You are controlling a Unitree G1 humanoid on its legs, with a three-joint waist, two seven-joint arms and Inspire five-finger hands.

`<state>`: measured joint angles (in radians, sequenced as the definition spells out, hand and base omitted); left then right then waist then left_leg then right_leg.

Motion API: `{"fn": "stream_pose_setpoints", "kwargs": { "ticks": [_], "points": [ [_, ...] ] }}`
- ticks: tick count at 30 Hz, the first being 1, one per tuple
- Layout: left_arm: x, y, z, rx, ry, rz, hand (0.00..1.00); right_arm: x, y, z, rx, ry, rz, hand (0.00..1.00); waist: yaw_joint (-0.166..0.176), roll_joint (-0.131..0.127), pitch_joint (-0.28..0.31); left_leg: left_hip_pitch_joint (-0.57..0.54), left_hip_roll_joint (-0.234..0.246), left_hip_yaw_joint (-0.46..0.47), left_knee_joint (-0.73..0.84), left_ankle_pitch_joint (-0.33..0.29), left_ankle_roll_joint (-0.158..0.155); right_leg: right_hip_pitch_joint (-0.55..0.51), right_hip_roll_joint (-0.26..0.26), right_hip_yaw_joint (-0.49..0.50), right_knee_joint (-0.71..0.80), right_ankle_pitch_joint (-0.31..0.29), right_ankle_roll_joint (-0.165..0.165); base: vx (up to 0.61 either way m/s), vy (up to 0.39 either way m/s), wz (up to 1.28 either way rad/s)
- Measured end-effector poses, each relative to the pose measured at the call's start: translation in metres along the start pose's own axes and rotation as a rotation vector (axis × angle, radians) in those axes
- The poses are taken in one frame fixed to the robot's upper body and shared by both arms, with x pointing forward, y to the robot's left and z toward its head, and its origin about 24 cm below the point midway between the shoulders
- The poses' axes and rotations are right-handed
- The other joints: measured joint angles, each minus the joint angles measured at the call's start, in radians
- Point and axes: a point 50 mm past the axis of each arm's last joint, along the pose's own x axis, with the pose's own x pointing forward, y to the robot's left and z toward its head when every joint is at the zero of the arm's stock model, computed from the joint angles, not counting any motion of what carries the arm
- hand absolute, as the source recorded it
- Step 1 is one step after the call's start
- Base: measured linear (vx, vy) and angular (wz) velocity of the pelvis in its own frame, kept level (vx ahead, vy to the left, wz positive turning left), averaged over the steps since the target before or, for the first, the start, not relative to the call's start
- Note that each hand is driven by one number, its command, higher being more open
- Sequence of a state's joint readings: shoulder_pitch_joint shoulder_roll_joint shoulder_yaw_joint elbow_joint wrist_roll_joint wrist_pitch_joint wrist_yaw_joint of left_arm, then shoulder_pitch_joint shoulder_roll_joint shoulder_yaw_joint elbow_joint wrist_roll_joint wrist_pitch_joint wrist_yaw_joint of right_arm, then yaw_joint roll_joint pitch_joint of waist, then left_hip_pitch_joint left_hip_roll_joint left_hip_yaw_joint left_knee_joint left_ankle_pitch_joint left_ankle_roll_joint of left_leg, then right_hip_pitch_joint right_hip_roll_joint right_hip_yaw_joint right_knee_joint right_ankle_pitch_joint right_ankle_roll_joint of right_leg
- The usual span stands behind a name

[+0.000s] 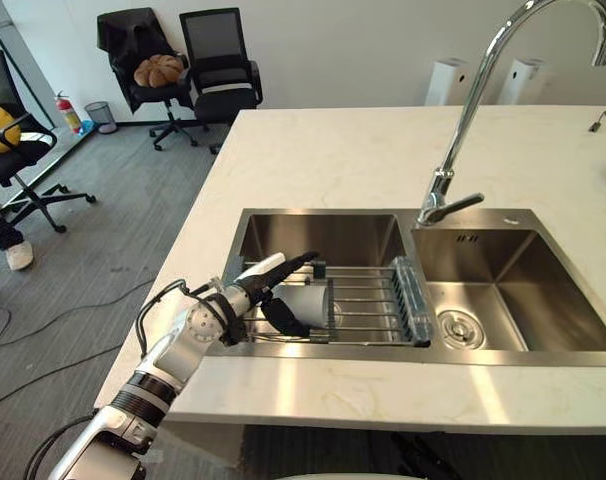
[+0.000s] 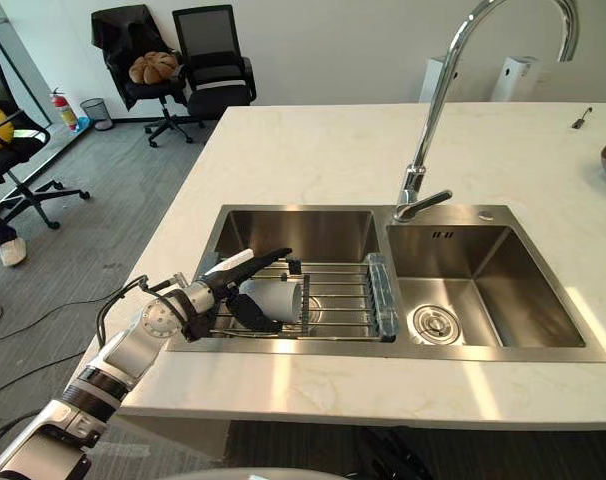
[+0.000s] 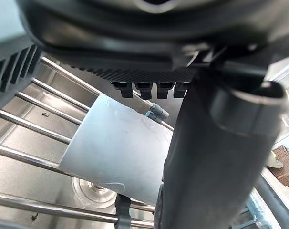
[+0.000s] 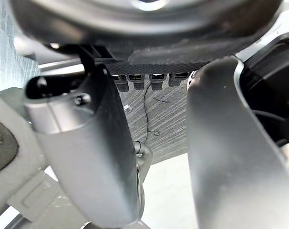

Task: Walk over to the sink, pick up the cup, carry it to the dishwasher, place the cup inside the dishwasher, then close the dishwasher door

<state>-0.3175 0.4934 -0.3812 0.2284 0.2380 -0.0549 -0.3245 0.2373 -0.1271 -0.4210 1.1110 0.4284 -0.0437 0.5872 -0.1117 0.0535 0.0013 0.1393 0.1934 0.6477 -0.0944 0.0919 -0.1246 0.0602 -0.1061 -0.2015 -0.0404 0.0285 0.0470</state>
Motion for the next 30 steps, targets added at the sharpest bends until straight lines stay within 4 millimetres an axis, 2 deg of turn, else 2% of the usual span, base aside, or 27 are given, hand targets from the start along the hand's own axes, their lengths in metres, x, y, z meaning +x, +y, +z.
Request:
{"fn": "stream_pose_setpoints", "kwargs": {
  "ticks": [12, 23, 27, 28, 30],
  "points": [
    [0.005, -0.007, -0.002, 0.141, 0.026, -0.021, 1.0, 0.0, 0.002, -0.001, -0.013, 0.0, 0.011, 1.0, -0.011, -0.001, 0.0, 0.012, 0.0, 0.022, 0.0, -0.006, -0.005, 0.006, 0.001, 0.016, -0.012, 0.005, 0.008, -0.01, -0.011, -0.04],
    [0.008, 0.002, -0.002, 0.186, 0.058, -0.092, 1.0, 0.001, 0.003, -0.001, -0.022, 0.014, 0.014, 1.0, -0.013, -0.002, -0.006, 0.021, 0.0, 0.035, 0.0, -0.007, -0.007, 0.008, 0.001, 0.028, -0.012, 0.006, 0.008, -0.01, -0.013, -0.02],
    [0.011, 0.008, -0.009, 0.19, 0.112, -0.129, 1.0, 0.001, 0.003, -0.001, -0.023, 0.025, 0.018, 1.0, -0.016, -0.004, -0.01, 0.03, 0.001, 0.045, -0.001, -0.009, -0.008, 0.01, 0.003, 0.036, -0.012, 0.006, 0.008, -0.03, -0.026, -0.07],
    [0.012, 0.01, -0.011, 0.192, 0.124, -0.136, 0.0, 0.001, 0.004, -0.001, -0.024, 0.027, 0.019, 1.0, -0.018, -0.005, -0.011, 0.033, 0.002, 0.048, -0.001, -0.01, -0.009, 0.011, 0.004, 0.039, -0.012, 0.006, 0.008, -0.03, -0.026, -0.09],
    [0.012, 0.011, -0.014, 0.191, 0.144, -0.15, 0.0, 0.001, 0.004, -0.001, -0.029, 0.033, 0.02, 1.0, -0.023, -0.007, -0.013, 0.038, 0.003, 0.05, -0.001, -0.011, -0.01, 0.015, 0.005, 0.041, -0.013, 0.006, 0.008, -0.03, -0.027, -0.05]
  ]
}}
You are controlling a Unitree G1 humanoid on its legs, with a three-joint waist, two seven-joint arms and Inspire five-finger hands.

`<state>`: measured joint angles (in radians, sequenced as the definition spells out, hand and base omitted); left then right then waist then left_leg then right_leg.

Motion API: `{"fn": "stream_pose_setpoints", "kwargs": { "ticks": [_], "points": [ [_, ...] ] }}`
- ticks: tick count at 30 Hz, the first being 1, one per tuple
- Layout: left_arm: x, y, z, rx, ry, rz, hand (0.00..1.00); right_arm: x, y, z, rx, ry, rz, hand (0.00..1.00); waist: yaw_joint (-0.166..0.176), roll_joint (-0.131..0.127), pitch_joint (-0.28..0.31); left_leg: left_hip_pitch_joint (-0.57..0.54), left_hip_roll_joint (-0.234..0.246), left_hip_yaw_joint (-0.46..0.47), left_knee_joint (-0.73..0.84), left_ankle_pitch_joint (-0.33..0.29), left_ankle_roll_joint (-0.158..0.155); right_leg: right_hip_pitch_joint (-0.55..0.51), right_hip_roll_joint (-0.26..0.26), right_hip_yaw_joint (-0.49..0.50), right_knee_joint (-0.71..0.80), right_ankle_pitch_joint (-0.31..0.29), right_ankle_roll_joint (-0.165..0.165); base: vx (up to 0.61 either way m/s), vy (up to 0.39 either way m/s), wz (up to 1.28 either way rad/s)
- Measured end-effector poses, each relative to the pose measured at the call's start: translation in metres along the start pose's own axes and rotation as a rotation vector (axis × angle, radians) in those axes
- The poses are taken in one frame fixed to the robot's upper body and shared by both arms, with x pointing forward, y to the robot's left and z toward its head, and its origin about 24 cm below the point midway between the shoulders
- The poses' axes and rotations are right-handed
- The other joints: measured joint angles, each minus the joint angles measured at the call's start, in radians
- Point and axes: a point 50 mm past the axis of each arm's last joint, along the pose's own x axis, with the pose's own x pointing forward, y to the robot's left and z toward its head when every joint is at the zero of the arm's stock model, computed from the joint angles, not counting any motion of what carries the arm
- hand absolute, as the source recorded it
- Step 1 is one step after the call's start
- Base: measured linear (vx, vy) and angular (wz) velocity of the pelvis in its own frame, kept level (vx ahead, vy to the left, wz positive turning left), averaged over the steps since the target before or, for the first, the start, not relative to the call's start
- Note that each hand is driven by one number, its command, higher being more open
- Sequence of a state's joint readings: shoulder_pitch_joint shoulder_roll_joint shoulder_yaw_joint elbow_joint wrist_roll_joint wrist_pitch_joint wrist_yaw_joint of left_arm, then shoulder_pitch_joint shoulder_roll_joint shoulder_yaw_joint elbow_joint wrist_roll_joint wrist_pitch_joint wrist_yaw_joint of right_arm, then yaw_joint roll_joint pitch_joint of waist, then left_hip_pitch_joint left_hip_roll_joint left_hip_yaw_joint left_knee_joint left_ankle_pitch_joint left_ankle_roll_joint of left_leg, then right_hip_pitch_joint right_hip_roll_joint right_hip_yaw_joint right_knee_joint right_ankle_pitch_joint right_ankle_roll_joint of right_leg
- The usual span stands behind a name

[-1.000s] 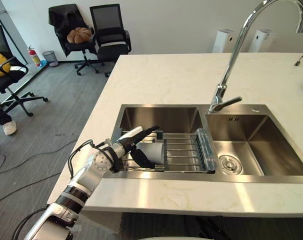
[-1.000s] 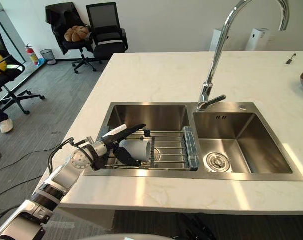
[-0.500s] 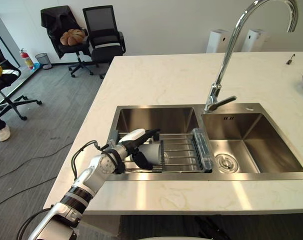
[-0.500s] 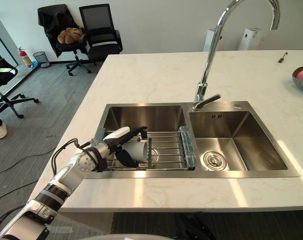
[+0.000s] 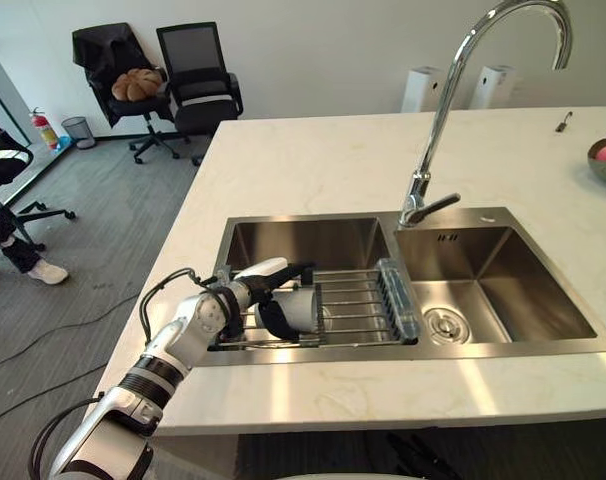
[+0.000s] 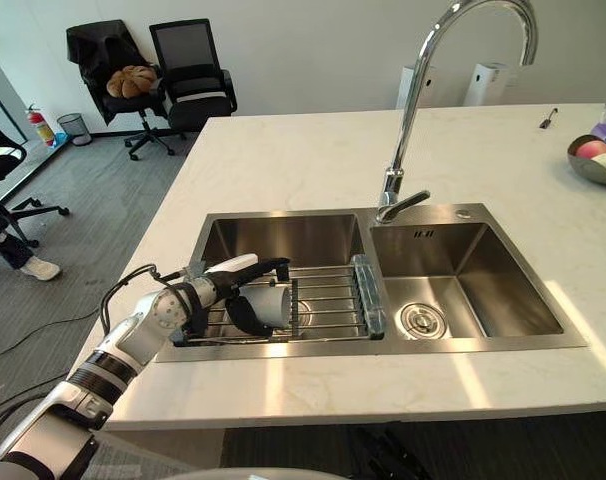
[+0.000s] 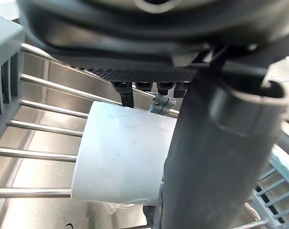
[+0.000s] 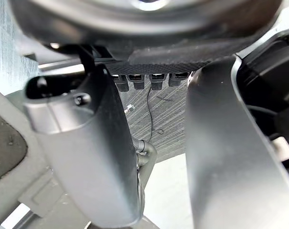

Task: Walk over to the sink, pick up the cup, carry it to the dishwasher, place the cup inside the dishwasher, then close the dishwasher door

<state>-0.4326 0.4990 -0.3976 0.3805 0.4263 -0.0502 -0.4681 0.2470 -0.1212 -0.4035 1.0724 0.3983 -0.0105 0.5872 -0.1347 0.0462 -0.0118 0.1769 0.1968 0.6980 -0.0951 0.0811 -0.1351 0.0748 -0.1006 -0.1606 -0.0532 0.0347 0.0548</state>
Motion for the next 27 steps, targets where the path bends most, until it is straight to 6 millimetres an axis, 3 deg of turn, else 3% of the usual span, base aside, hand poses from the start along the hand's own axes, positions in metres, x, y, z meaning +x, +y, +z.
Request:
{"fn": "stream_pose_setpoints", "kwargs": {
  "ticks": [5, 17, 23, 27],
  "points": [
    [0.004, 0.011, -0.008, -0.068, 0.04, 0.033, 0.0, 0.0, 0.001, 0.0, -0.022, 0.019, 0.008, 1.0, -0.007, 0.001, -0.01, 0.011, 0.006, 0.019, 0.0, -0.002, -0.003, 0.0, 0.007, 0.016, -0.001, 0.0, 0.0, -0.03, -0.03, -0.09],
    [0.005, 0.003, -0.015, -0.058, 0.008, 0.064, 0.0, 0.001, 0.001, 0.002, -0.063, 0.046, 0.012, 1.0, -0.004, 0.004, -0.02, 0.018, 0.009, 0.032, 0.0, -0.005, -0.007, 0.002, 0.011, 0.024, -0.002, 0.0, 0.0, -0.01, -0.017, -0.02],
    [-0.009, -0.003, -0.011, -0.107, -0.067, 0.138, 0.0, 0.002, 0.003, 0.004, -0.087, 0.046, 0.024, 1.0, -0.001, 0.008, -0.018, -0.001, 0.009, 0.018, 0.0, -0.004, -0.007, -0.005, 0.005, 0.017, -0.002, -0.001, 0.001, -0.01, -0.017, 0.04],
    [-0.021, 0.004, 0.002, -0.199, -0.182, 0.206, 0.0, 0.0, 0.002, 0.004, -0.085, 0.033, 0.019, 1.0, 0.016, 0.007, -0.017, -0.027, 0.006, -0.006, 0.001, 0.001, -0.004, -0.017, 0.001, -0.002, 0.0, -0.002, -0.001, 0.03, -0.014, 0.17]
  ]
}}
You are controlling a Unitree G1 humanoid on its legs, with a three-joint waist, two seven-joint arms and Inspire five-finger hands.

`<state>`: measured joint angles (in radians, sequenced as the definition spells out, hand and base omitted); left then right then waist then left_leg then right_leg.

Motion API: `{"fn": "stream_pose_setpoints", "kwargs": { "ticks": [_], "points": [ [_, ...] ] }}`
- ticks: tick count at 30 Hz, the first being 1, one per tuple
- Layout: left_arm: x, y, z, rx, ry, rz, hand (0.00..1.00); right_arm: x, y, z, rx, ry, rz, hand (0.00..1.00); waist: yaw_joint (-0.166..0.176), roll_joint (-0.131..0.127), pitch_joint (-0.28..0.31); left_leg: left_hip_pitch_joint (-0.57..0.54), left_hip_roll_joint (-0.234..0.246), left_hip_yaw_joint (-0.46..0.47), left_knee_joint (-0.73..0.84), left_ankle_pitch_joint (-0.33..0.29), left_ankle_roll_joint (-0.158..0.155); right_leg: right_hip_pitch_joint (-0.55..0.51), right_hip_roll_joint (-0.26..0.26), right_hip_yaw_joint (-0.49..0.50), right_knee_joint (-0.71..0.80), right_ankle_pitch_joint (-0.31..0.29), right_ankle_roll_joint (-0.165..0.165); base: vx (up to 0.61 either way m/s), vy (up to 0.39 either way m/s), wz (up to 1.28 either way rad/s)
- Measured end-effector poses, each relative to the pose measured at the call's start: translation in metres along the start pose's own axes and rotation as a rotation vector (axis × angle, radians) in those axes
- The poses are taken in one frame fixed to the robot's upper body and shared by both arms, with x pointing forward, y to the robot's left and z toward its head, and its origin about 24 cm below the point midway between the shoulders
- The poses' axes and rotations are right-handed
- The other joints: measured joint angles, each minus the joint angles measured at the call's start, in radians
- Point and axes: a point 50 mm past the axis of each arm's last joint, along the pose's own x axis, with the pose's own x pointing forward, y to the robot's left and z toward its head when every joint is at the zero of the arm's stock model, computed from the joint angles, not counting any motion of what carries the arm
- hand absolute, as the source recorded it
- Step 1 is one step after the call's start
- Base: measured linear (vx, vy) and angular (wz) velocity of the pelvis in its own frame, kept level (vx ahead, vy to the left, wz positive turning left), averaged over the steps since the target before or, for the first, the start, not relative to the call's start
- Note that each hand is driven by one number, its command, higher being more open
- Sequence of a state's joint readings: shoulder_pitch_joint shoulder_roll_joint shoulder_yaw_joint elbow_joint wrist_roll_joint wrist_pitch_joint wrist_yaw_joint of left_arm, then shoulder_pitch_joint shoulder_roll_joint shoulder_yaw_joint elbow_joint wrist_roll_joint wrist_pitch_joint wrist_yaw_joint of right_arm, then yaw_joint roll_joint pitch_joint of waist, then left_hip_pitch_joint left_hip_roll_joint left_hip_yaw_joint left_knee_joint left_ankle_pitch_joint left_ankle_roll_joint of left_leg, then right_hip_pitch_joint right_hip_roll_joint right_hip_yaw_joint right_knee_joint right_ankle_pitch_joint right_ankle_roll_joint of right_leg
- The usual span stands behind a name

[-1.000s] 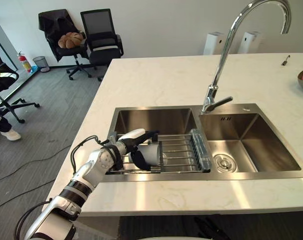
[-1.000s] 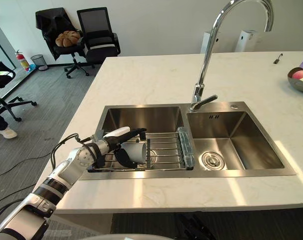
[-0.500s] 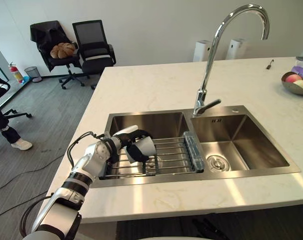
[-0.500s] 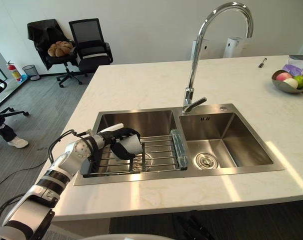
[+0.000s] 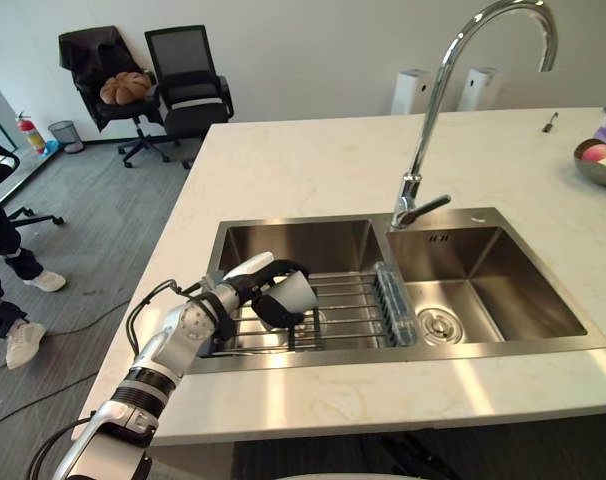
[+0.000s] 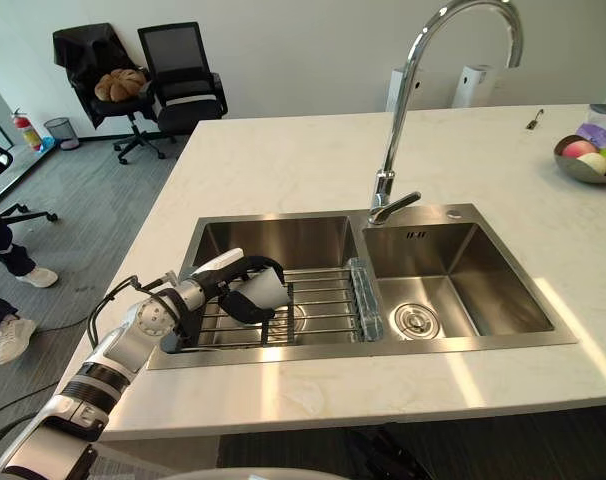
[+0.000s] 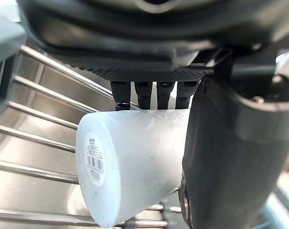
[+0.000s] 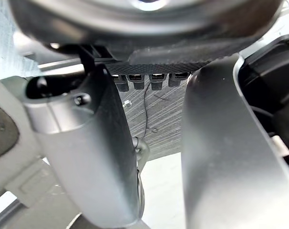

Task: Walk over to the sink, pick up the cup, carry it to the dishwasher, place the cup inside the dishwasher, then close the dishwasher door

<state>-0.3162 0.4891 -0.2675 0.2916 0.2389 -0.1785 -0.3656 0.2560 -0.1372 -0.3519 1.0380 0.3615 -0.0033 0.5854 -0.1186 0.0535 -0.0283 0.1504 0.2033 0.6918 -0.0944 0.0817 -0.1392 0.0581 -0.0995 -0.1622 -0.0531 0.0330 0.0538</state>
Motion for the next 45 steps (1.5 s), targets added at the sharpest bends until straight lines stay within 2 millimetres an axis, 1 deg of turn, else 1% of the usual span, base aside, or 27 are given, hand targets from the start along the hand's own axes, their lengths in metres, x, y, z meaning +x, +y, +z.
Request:
{"fn": "stream_pose_setpoints", "kwargs": {
  "ticks": [4, 6, 7, 9, 13, 17, 21, 24, 27, 28, 29, 30, 31, 33, 36, 40, 42, 44, 45],
  "points": [
    [-0.009, 0.011, 0.016, -0.117, -0.12, 0.081, 0.0, -0.002, -0.001, -0.002, -0.003, -0.008, -0.006, 1.0, 0.021, 0.0, 0.0, 0.0, 0.005, -0.007, 0.0, 0.005, -0.001, 0.0, 0.003, -0.006, 0.012, -0.007, -0.011, 0.0, -0.03, 0.07],
    [-0.017, 0.019, 0.027, -0.202, -0.219, 0.14, 0.0, -0.002, -0.001, -0.003, -0.008, -0.009, -0.006, 1.0, 0.025, 0.0, 0.0, 0.002, 0.014, -0.013, 0.0, 0.006, -0.002, -0.002, 0.008, -0.012, 0.03, -0.015, -0.019, -0.06, -0.037, 0.09],
    [-0.019, 0.021, 0.031, -0.226, -0.248, 0.158, 0.0, -0.002, -0.001, -0.003, -0.009, -0.01, -0.005, 1.0, 0.027, 0.0, 0.0, 0.003, 0.018, -0.014, 0.0, 0.006, -0.002, -0.003, 0.009, -0.013, 0.035, -0.017, -0.02, -0.08, -0.038, 0.04],
    [-0.027, 0.031, 0.045, -0.306, -0.367, 0.232, 0.0, -0.003, -0.002, -0.005, -0.009, -0.012, -0.009, 1.0, 0.035, -0.003, -0.002, 0.003, 0.02, -0.017, 0.0, 0.009, -0.001, -0.005, 0.01, -0.014, 0.042, -0.019, -0.019, -0.1, -0.038, 0.02],
    [-0.043, 0.049, 0.06, -0.415, -0.528, 0.338, 0.0, -0.005, -0.003, -0.008, -0.009, -0.013, -0.015, 1.0, 0.045, -0.007, -0.006, 0.001, 0.022, -0.02, -0.001, 0.01, -0.001, -0.008, 0.01, -0.016, 0.047, -0.021, -0.01, -0.1, -0.028, 0.01],
    [-0.052, 0.051, 0.059, -0.464, -0.568, 0.365, 0.0, -0.007, -0.004, -0.01, -0.008, -0.008, -0.024, 1.0, 0.051, -0.013, -0.011, -0.001, 0.02, -0.023, -0.001, 0.013, 0.002, -0.006, 0.008, -0.024, 0.043, -0.017, -0.005, -0.05, -0.019, 0.04],
    [-0.054, 0.045, 0.053, -0.508, -0.547, 0.338, 0.0, -0.007, -0.004, -0.011, -0.006, -0.005, -0.027, 1.0, 0.055, -0.018, -0.017, -0.01, 0.017, -0.028, -0.001, 0.02, 0.009, -0.004, 0.006, -0.03, 0.028, -0.007, 0.0, -0.01, -0.008, 0.02],
    [-0.055, 0.044, 0.051, -0.6, -0.571, 0.362, 0.0, -0.006, -0.001, -0.014, 0.004, -0.001, -0.021, 1.0, 0.057, -0.031, -0.02, -0.02, 0.015, -0.038, 0.0, 0.025, 0.011, -0.007, 0.005, -0.036, 0.022, -0.002, -0.002, 0.02, -0.014, 0.05],
    [-0.061, 0.047, 0.044, -0.724, -0.598, 0.484, 0.0, -0.006, 0.0, -0.016, 0.009, -0.002, -0.02, 1.0, 0.057, -0.034, -0.022, -0.021, 0.01, -0.042, 0.0, 0.025, 0.011, -0.004, 0.002, -0.039, 0.019, -0.001, -0.003, 0.01, -0.006, 0.03],
    [-0.064, 0.05, 0.042, -0.755, -0.604, 0.547, 0.0, -0.006, 0.0, -0.017, 0.009, -0.003, -0.022, 1.0, 0.057, -0.034, -0.022, -0.021, 0.009, -0.045, 0.0, 0.025, 0.011, -0.002, 0.002, -0.041, 0.018, -0.001, -0.003, 0.0, -0.016, 0.08],
    [-0.073, 0.053, 0.04, -0.793, -0.617, 0.64, 0.0, -0.006, 0.001, -0.017, 0.01, -0.004, -0.023, 1.0, 0.057, -0.032, -0.022, -0.021, 0.01, -0.049, 0.0, 0.025, 0.012, 0.001, 0.003, -0.048, 0.019, -0.001, -0.003, 0.0, -0.024, 0.1],
    [-0.085, 0.055, 0.039, -0.805, -0.634, 0.734, 0.0, -0.006, 0.001, -0.018, 0.012, -0.008, -0.027, 1.0, 0.057, -0.032, -0.022, -0.021, 0.011, -0.052, 0.0, 0.025, 0.011, 0.003, 0.004, -0.051, 0.019, -0.001, -0.003, -0.01, -0.024, 0.09],
    [-0.092, 0.056, 0.04, -0.807, -0.648, 0.778, 0.0, -0.006, 0.001, -0.019, 0.012, -0.009, -0.028, 1.0, 0.059, -0.032, -0.021, -0.021, 0.011, -0.054, 0.0, 0.025, 0.011, 0.005, 0.004, -0.053, 0.019, -0.001, -0.003, -0.01, -0.024, 0.1],
    [-0.112, 0.057, 0.048, -0.792, -0.716, 0.9, 0.0, -0.009, -0.001, -0.022, 0.017, -0.01, -0.041, 1.0, 0.076, -0.031, -0.021, -0.018, 0.011, -0.064, 0.0, 0.025, 0.012, 0.015, 0.003, -0.063, 0.019, -0.003, -0.002, -0.03, -0.019, 0.15],
    [-0.133, 0.06, 0.062, -0.741, -0.816, 0.999, 0.0, -0.01, -0.002, -0.023, 0.03, -0.016, -0.057, 1.0, 0.08, -0.025, -0.017, -0.018, 0.007, -0.086, -0.001, 0.021, 0.014, 0.027, -0.001, -0.087, 0.032, -0.017, 0.008, -0.05, -0.014, 0.23],
    [-0.15, 0.061, 0.076, -0.677, -0.903, 1.063, 0.0, -0.01, -0.001, -0.022, 0.028, -0.02, -0.062, 1.0, 0.081, -0.023, -0.018, -0.016, 0.005, -0.104, -0.001, 0.021, 0.018, 0.028, -0.006, -0.101, 0.049, -0.036, 0.019, -0.05, -0.011, 0.14],
    [-0.153, 0.06, 0.076, -0.671, -0.901, 1.087, 0.0, -0.009, -0.001, -0.022, 0.024, -0.019, -0.064, 1.0, 0.083, -0.022, -0.019, -0.016, 0.005, -0.105, -0.001, 0.023, 0.02, 0.027, -0.006, -0.101, 0.049, -0.037, 0.018, 0.0, 0.0, 0.0],
    [-0.155, 0.056, 0.072, -0.687, -0.867, 1.105, 0.0, -0.009, 0.0, -0.021, 0.016, -0.016, -0.067, 1.0, 0.085, -0.02, -0.019, -0.016, 0.006, -0.107, 0.0, 0.023, 0.02, 0.027, -0.006, -0.102, 0.049, -0.037, 0.018, 0.0, 0.0, 0.0],
    [-0.156, 0.052, 0.069, -0.683, -0.821, 1.116, 0.0, -0.008, 0.0, -0.021, 0.013, -0.014, -0.068, 1.0, 0.085, -0.02, -0.019, -0.018, 0.007, -0.109, 0.0, 0.024, 0.02, 0.027, -0.005, -0.104, 0.049, -0.037, 0.018, 0.03, -0.013, 0.05]
  ]
}}
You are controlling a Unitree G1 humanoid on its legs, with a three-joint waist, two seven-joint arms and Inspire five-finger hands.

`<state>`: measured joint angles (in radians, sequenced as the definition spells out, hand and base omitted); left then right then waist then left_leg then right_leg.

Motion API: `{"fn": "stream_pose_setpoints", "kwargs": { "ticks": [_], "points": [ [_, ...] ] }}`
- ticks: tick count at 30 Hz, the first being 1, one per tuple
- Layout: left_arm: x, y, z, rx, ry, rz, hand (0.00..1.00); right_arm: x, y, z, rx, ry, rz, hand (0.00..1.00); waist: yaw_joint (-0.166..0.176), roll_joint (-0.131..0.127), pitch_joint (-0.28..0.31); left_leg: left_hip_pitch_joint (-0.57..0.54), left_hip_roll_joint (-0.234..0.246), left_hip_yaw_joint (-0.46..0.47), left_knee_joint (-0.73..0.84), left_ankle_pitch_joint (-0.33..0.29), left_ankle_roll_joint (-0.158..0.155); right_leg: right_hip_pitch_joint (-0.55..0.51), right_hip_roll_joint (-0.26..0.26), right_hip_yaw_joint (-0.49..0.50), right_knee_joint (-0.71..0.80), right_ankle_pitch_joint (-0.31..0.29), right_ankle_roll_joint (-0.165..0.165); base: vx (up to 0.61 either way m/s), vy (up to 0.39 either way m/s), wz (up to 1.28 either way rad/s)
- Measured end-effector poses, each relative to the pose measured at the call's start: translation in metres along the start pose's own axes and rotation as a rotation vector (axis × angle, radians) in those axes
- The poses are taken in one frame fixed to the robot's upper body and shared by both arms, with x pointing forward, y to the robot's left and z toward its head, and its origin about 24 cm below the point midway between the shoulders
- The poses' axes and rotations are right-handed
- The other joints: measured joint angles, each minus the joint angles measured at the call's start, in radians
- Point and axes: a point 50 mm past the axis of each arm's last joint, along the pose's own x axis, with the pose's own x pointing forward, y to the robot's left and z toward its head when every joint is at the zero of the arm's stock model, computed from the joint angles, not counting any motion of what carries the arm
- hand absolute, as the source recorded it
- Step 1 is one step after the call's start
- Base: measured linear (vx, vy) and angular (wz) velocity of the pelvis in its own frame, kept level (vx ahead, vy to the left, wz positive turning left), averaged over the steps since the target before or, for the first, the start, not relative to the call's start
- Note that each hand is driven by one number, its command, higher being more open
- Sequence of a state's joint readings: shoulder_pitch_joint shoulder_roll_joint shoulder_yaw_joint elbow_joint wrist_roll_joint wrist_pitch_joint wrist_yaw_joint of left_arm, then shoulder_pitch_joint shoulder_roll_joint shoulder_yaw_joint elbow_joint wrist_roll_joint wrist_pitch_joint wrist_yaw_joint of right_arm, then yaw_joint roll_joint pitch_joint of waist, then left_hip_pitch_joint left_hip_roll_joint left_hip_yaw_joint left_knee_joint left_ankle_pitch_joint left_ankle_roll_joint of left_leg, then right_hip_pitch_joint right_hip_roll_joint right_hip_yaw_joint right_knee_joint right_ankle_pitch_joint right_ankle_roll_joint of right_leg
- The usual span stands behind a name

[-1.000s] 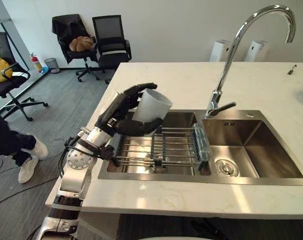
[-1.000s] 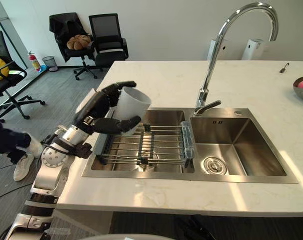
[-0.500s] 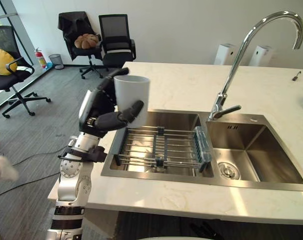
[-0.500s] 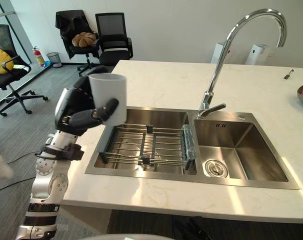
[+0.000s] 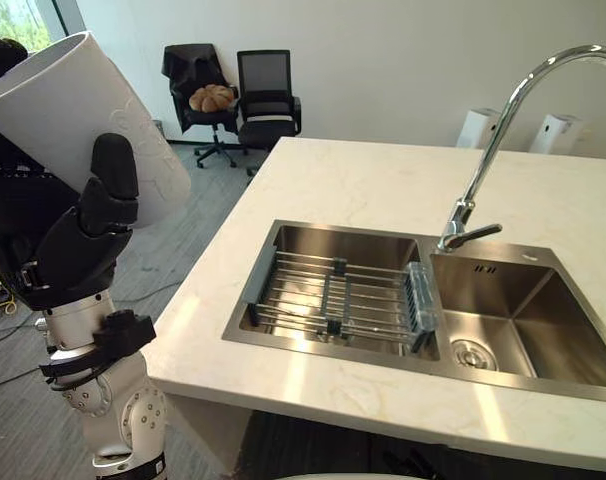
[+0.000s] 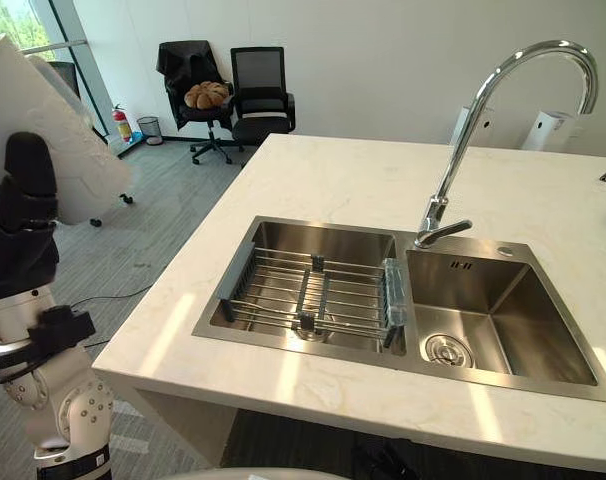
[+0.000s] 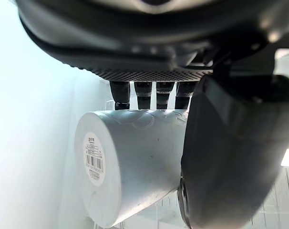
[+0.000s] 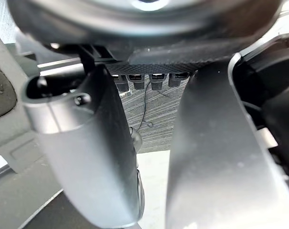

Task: Walk over to the sink, pick up the cup, carry it to the dishwasher, place the cup inside the dishwasher, then close the dishwasher door

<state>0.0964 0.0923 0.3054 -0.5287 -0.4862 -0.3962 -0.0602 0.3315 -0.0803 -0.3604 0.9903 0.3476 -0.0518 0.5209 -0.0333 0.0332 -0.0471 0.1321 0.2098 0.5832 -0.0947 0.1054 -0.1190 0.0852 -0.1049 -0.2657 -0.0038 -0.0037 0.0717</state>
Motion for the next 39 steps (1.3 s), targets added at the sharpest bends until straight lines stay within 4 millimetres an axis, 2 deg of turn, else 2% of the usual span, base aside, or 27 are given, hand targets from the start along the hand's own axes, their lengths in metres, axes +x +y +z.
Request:
{"fn": "stream_pose_setpoints", "kwargs": {
  "ticks": [7, 9, 10, 11, 12, 13, 14, 15, 16, 17, 18, 19, 20, 21, 22, 23, 24, 25, 26, 27, 28, 30, 31, 33, 37, 38, 39],
  "points": [
    [-0.022, 0.006, -0.012, 0.061, 0.148, 0.047, 0.0, 0.003, 0.001, 0.004, -0.047, 0.016, 0.001, 1.0, 0.024, 0.003, 0.015, -0.093, -0.004, -0.117, 0.002, 0.035, 0.013, -0.018, -0.008, -0.106, 0.01, -0.006, -0.014, 0.05, -0.019, 0.46],
    [-0.027, 0.007, -0.012, 0.066, 0.166, 0.053, 0.0, 0.007, 0.002, 0.015, -0.085, 0.025, 0.012, 1.0, 0.059, 0.008, 0.027, -0.131, 0.0, -0.141, 0.01, 0.038, 0.022, -0.054, -0.009, -0.138, 0.065, -0.032, -0.028, 0.02, -0.018, 0.47],
    [-0.027, 0.006, -0.013, 0.058, 0.17, 0.052, 0.0, 0.008, 0.0, 0.02, -0.091, 0.039, 0.008, 1.0, 0.065, 0.012, 0.036, -0.144, 0.001, -0.141, 0.004, 0.015, 0.051, -0.062, -0.017, -0.167, 0.092, -0.041, -0.043, 0.01, -0.001, 0.71],
    [-0.027, 0.003, -0.015, 0.035, 0.173, 0.042, 0.0, 0.009, 0.0, 0.02, -0.083, 0.047, 0.006, 1.0, 0.061, 0.002, 0.038, -0.153, -0.002, -0.075, 0.012, -0.028, 0.114, -0.055, -0.036, -0.211, 0.086, -0.037, -0.049, 0.03, 0.05, 1.27],
    [-0.025, -0.002, -0.017, 0.004, 0.167, 0.02, 0.0, 0.009, 0.001, 0.013, -0.052, 0.058, 0.002, 1.0, 0.048, -0.037, 0.046, -0.165, 0.0, 0.042, 0.116, -0.088, 0.207, -0.039, -0.095, -0.269, 0.074, -0.032, -0.052, 0.05, 0.08, 1.22],
    [-0.024, -0.005, -0.019, -0.013, 0.16, 0.005, 0.0, 0.01, 0.0, 0.017, -0.04, 0.039, -0.003, 1.0, 0.053, -0.036, 0.067, -0.176, 0.028, 0.086, 0.237, -0.101, 0.231, -0.031, -0.113, -0.289, 0.092, -0.032, -0.052, 0.04, 0.085, 1.3],
    [-0.024, -0.014, -0.024, -0.051, 0.168, -0.022, 0.0, 0.006, -0.009, 0.03, -0.036, -0.013, -0.008, 1.0, 0.052, 0.002, 0.079, -0.181, 0.1, 0.178, 0.425, -0.075, 0.259, -0.029, -0.125, -0.331, 0.173, -0.039, -0.061, -0.02, 0.083, 1.44],
    [-0.02, -0.027, -0.036, -0.107, 0.184, -0.079, 0.0, 0.003, -0.017, 0.044, -0.033, -0.076, -0.026, 1.0, 0.021, 0.043, 0.111, -0.198, 0.108, 0.223, 0.453, -0.041, 0.281, -0.06, -0.183, -0.385, 0.325, -0.069, -0.068, -0.07, 0.107, 1.73],
    [-0.019, -0.032, -0.04, -0.127, 0.19, -0.102, 0.0, 0.003, -0.019, 0.047, -0.018, -0.09, -0.041, 1.0, 0.005, 0.057, 0.106, -0.203, 0.084, 0.201, 0.378, -0.008, 0.273, -0.063, -0.16, -0.392, 0.304, -0.093, -0.046, -0.22, 0.105, 2.31],
    [-0.008, -0.042, -0.041, -0.149, 0.154, -0.156, 0.0, 0.007, -0.014, 0.038, 0.022, -0.077, -0.043, 1.0, -0.031, 0.029, 0.09, -0.175, -0.003, 0.146, 0.245, -0.007, 0.275, -0.073, -0.116, -0.421, 0.132, -0.052, -0.082, -0.21, 0.036, 1.92],
    [0.002, -0.048, -0.037, -0.163, 0.088, -0.19, 0.0, 0.012, -0.006, 0.04, 0.036, -0.096, -0.027, 1.0, -0.012, 0.009, 0.116, -0.125, 0.029, 0.259, 0.402, -0.17, 0.217, -0.073, -0.154, -0.517, 0.145, 0.004, -0.067, -0.22, 0.016, 1.83],
    [0.001, -0.053, -0.039, -0.189, 0.093, -0.189, 0.0, 0.01, -0.01, 0.045, 0.035, -0.12, -0.049, 1.0, -0.012, 0.044, 0.127, -0.082, 0.072, 0.309, 0.432, -0.229, 0.107, -0.066, -0.149, -0.562, 0.167, 0.007, -0.073, -0.12, 0.049, 1.01],
    [0.001, -0.056, -0.041, -0.198, 0.103, -0.197, 0.0, 0.01, -0.012, 0.048, 0.029, -0.124, -0.054, 1.0, -0.012, 0.052, 0.127, -0.062, 0.075, 0.326, 0.426, -0.238, 0.071, -0.062, -0.155, -0.576, 0.173, 0.003, -0.068, -0.16, 0.191, 1.21],
    [-0.004, -0.065, -0.046, -0.23, 0.149, -0.234, 0.0, 0.007, -0.018, 0.053, 0.019, -0.116, -0.074, 1.0, -0.006, 0.075, 0.13, 0.004, 0.074, 0.335, 0.382, -0.258, -0.023, -0.046, -0.18, -0.628, 0.203, 0.002, -0.066, -0.16, 0.297, 1.37],
    [-0.007, -0.072, -0.049, -0.242, 0.171, -0.256, 0.0, 0.005, -0.021, 0.055, 0.02, -0.113, -0.084, 1.0, 0.003, 0.083, 0.132, 0.037, 0.06, 0.319, 0.325, -0.255, -0.038, -0.043, -0.217, -0.656, 0.255, 0.002, -0.066, -0.16, 0.316, 1.48],
    [-0.007, -0.074, -0.049, -0.238, 0.174, -0.267, 0.0, 0.004, -0.022, 0.056, 0.027, -0.122, -0.088, 1.0, 0.006, 0.083, 0.139, 0.038, 0.042, 0.287, 0.293, -0.264, -0.028, -0.043, -0.249, -0.656, 0.294, 0.002, -0.066, -0.18, 0.34, 1.48],
    [-0.008, -0.073, -0.051, -0.215, 0.191, -0.272, 0.0, 0.003, -0.022, 0.055, 0.051, -0.147, -0.086, 1.0, 0.016, 0.054, 0.163, 0.039, -0.02, 0.224, 0.288, -0.266, 0.007, -0.031, -0.328, -0.614, 0.379, 0.007, -0.074, -0.21, 0.415, 1.74],
    [-0.011, -0.072, -0.054, -0.21, 0.214, -0.25, 0.0, 0.001, -0.022, 0.054, 0.07, -0.171, -0.082, 1.0, 0.016, 0.036, 0.169, 0.034, -0.059, 0.137, 0.288, -0.279, 0.047, -0.024, -0.385, -0.526, 0.453, 0.028, -0.108, -0.18, 0.343, 1.89],
    [-0.013, -0.071, -0.056, -0.212, 0.224, -0.241, 0.0, 0.001, -0.02, 0.053, 0.069, -0.179, -0.077, 1.0, 0.013, 0.04, 0.172, 0.027, -0.071, 0.086, 0.286, -0.282, 0.067, -0.031, -0.391, -0.456, 0.488, 0.027, -0.12, -0.08, 0.274, 2.06],
    [-0.013, -0.07, -0.056, -0.207, 0.227, -0.226, 0.0, 0.002, -0.016, 0.049, 0.069, -0.178, -0.064, 1.0, 0.01, 0.035, 0.168, 0.014, -0.083, 0.013, 0.277, -0.279, 0.089, -0.036, -0.348, -0.331, 0.518, -0.027, -0.094, 0.05, 0.103, 2.59],
    [-0.012, -0.069, -0.055, -0.211, 0.21, -0.21, 0.0, 0.005, -0.007, 0.041, 0.065, -0.167, -0.031, 1.0, 0.01, 0.03, 0.166, -0.012, -0.111, -0.115, 0.245, -0.257, 0.124, -0.054, -0.231, -0.158, 0.561, -0.109, -0.069, 0.09, 0.132, 2.86],
    [-0.012, -0.067, -0.053, -0.215, 0.186, -0.188, 0.0, 0.009, 0.001, 0.034, 0.051, -0.153, -0.003, 1.0, 0.02, 0.019, 0.161, -0.022, -0.155, -0.215, 0.22, -0.245, 0.141, -0.085, -0.139, -0.036, 0.586, -0.172, -0.033, 0.13, 0.067, 2.21],
    [-0.012, -0.066, -0.053, -0.235, 0.175, -0.156, 0.0, 0.011, 0.007, 0.033, 0.035, -0.149, 0.017, 1.0, 0.028, 0.01, 0.154, -0.012, -0.203, -0.288, 0.2, -0.24, 0.151, -0.118, -0.074, 0.045, 0.588, -0.214, -0.011, 0.11, 0.036, 1.48],
    [-0.014, -0.072, -0.053, -0.262, 0.171, -0.157, 0.0, 0.016, 0.015, 0.032, 0.025, -0.15, 0.045, 1.0, 0.029, 0.014, 0.128, -0.004, -0.232, -0.376, 0.183, -0.242, 0.156, -0.18, 0.013, 0.129, 0.542, -0.254, -0.019, 0.18, 0.003, 1.4],
    [-0.017, -0.1, -0.057, -0.328, 0.202, -0.262, 0.0, 0.02, 0.023, 0.029, 0.019, -0.126, 0.083, 1.0, 0.013, 0.019, 0.099, -0.007, -0.205, -0.537, 0.183, -0.271, 0.158, -0.319, 0.148, 0.286, 0.465, -0.245, -0.029, 0.22, -0.136, 1.32],
    [-0.02, -0.108, -0.059, -0.342, 0.221, -0.304, 0.0, 0.02, 0.026, 0.028, 0.007, -0.116, 0.105, 1.0, 0.003, 0.016, 0.097, -0.011, -0.192, -0.595, 0.207, -0.291, 0.138, -0.349, 0.156, 0.334, 0.42, -0.205, -0.024, 0.38, -0.308, 1.45],
    [-0.022, -0.111, -0.06, -0.345, 0.239, -0.335, 0.0, 0.021, 0.028, 0.026, -0.004, -0.101, 0.121, 1.0, -0.007, -0.007, 0.087, -0.016, -0.195, -0.638, 0.249, -0.318, 0.112, -0.348, 0.129, 0.356, 0.336, -0.106, -0.035, 0.36, -0.294, 1.42]
  ]
}}
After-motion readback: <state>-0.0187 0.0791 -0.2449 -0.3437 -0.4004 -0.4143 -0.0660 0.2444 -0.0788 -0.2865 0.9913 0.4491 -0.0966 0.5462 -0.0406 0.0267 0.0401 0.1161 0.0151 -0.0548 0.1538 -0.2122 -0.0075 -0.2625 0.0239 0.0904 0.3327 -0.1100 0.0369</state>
